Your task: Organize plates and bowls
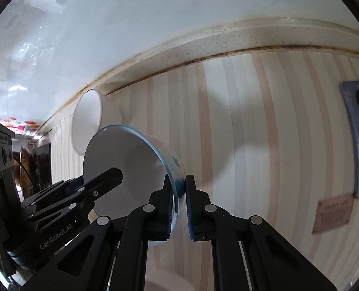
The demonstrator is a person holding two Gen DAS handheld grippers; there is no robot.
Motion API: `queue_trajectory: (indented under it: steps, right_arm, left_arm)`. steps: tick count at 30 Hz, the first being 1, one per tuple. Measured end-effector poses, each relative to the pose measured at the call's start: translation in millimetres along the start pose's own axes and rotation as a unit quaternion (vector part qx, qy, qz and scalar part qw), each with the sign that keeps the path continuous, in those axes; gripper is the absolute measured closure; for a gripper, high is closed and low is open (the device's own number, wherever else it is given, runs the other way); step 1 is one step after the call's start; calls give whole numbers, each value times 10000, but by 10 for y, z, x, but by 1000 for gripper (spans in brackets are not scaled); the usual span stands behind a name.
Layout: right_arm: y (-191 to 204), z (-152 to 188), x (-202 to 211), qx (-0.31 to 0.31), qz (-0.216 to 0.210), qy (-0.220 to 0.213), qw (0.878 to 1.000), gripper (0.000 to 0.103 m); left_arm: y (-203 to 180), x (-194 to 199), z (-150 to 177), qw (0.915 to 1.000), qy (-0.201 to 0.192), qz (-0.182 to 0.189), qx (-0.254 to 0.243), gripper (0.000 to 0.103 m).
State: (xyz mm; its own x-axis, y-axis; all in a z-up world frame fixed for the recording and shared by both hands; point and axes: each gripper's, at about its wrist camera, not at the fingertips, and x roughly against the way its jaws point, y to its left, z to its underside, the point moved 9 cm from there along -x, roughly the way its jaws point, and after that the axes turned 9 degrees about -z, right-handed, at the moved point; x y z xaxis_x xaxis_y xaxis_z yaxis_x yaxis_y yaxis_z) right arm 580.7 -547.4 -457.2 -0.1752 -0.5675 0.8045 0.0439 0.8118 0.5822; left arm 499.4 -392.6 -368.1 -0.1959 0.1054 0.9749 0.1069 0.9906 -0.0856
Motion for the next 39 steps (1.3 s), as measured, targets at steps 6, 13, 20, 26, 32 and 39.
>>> queue_trajectory:
  steps: [6,13,20,26,32,39]
  right_arm:
    - [195,477,362,135,28,-40,9999,92]
    - [259,1219,626,169,121,55,9998,90]
    - [188,1808,564,63,181,292,9994,90]
    - [150,1974,387,-23,214,399,9990,90]
    - [86,2033,204,-141,252,595,9978,90]
    - [60,2001,151,-141,348,644,9972,90]
  left_arm:
    - [-82,289,480,9996,50,204,-187,76]
    - [-138,347,1094,9983,301,322,-377,76]
    - [-106,224,1410,9973,551,202,-437,76]
    - [-110,107,1507,9960,721,-2,-537,76]
    - [-87,-15,1536,9948,831,-162,-575,76]
    - [-82,-46,1504,9943,854,-181,-618,76]
